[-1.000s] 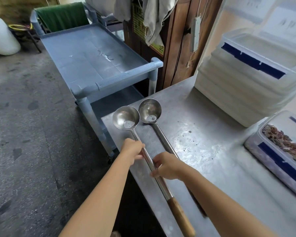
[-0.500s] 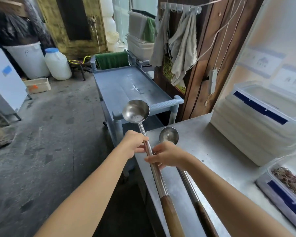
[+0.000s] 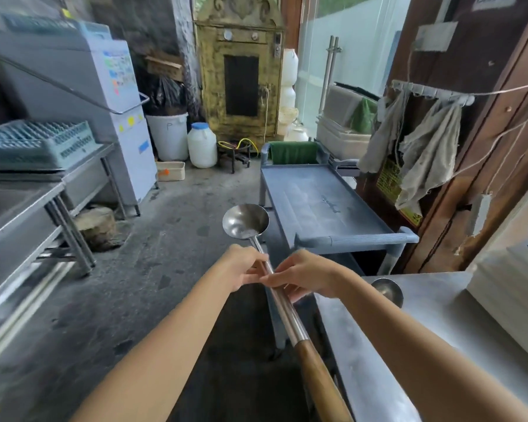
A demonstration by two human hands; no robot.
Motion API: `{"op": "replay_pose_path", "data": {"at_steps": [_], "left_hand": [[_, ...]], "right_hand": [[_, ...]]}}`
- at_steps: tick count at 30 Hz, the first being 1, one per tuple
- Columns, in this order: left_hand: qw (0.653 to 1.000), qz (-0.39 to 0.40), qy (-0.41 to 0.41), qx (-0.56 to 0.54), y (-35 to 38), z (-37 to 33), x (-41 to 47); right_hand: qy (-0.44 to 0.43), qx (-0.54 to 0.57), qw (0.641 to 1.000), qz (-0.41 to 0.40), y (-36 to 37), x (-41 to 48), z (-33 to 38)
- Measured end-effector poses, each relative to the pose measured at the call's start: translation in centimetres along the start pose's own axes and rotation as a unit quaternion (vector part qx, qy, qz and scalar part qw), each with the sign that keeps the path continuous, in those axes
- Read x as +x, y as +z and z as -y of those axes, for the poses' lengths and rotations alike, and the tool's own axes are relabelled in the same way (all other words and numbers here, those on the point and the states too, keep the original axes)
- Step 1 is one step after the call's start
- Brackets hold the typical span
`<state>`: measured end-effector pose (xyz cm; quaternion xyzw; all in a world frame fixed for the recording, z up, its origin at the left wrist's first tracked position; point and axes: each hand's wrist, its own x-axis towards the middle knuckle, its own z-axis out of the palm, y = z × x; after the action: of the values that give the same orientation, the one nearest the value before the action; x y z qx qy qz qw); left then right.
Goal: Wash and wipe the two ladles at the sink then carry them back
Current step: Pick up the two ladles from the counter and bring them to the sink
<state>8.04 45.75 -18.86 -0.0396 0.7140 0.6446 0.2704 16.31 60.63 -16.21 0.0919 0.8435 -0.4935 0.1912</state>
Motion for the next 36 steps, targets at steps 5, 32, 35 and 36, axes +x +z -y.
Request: {"op": "replay_pose_path", "data": {"at_steps": [5,32,35,36], "left_hand": [[0.997,-0.064,0.027,-0.033,-11.8,-1.5,-1.7],[0.865,-0.451,0.024,-0.217,-66.4,9.3,-18.1],[0.836,-0.493,0.025,-0.241,-70.7,10.3,-18.7],[0.826,-0.507,0.022,-0.247,-72.2,10.5,-18.8]], "right_hand": [[-0.048,0.008,0.999,0.024,7.3,3.5,8.5],[-0.232,-0.163,0.876,0.391,55.2,17.3,40.5],[-0.255,-0.184,0.852,0.419,59.3,19.3,43.3],[-0.258,-0.185,0.845,0.431,60.5,20.0,44.3]]}}
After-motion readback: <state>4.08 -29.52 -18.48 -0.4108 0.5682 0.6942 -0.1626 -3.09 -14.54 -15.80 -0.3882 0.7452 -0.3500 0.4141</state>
